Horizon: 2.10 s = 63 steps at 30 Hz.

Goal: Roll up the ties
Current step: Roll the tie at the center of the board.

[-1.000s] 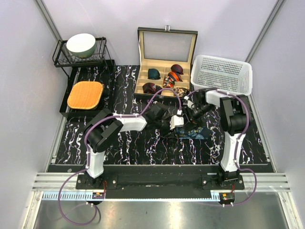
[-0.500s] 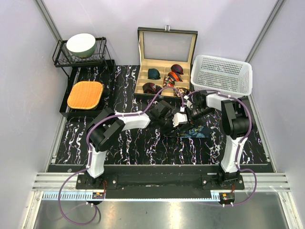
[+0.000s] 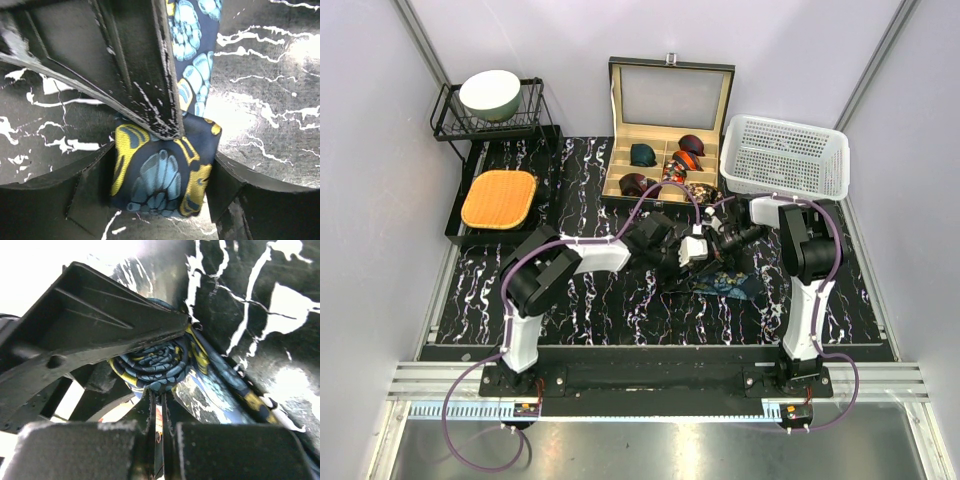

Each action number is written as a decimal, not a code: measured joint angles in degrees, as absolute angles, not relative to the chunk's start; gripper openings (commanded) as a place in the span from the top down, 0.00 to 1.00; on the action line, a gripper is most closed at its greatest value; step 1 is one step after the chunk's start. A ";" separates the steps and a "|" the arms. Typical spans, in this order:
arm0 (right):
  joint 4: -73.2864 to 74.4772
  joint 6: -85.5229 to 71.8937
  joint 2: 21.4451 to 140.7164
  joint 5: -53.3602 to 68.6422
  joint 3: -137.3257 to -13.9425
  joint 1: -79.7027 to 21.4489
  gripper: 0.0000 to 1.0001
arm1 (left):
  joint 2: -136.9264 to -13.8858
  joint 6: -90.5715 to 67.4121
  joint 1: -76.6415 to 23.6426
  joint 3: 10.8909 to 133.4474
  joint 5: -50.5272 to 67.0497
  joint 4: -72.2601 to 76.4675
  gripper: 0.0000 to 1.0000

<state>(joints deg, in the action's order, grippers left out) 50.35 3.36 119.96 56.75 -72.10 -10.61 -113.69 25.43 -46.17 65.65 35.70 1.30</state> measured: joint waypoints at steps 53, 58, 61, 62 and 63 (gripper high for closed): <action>53.71 5.56 117.54 54.59 -72.84 -10.70 1.00 | -115.63 26.17 -50.02 72.79 25.78 -8.86 0.38; 56.97 6.31 120.25 53.39 -74.50 -10.72 1.00 | -114.32 24.86 -48.34 67.72 31.70 -1.08 0.29; 59.90 7.16 122.41 52.86 -76.77 -10.76 1.00 | -114.50 23.77 -46.92 66.43 36.07 2.26 0.28; 60.58 7.38 122.85 52.56 -77.32 -10.79 1.00 | -114.67 23.57 -46.57 66.35 37.21 2.83 0.28; 61.65 7.68 123.42 52.03 -78.02 -10.83 1.00 | -114.98 23.49 -46.37 66.37 38.02 3.40 0.28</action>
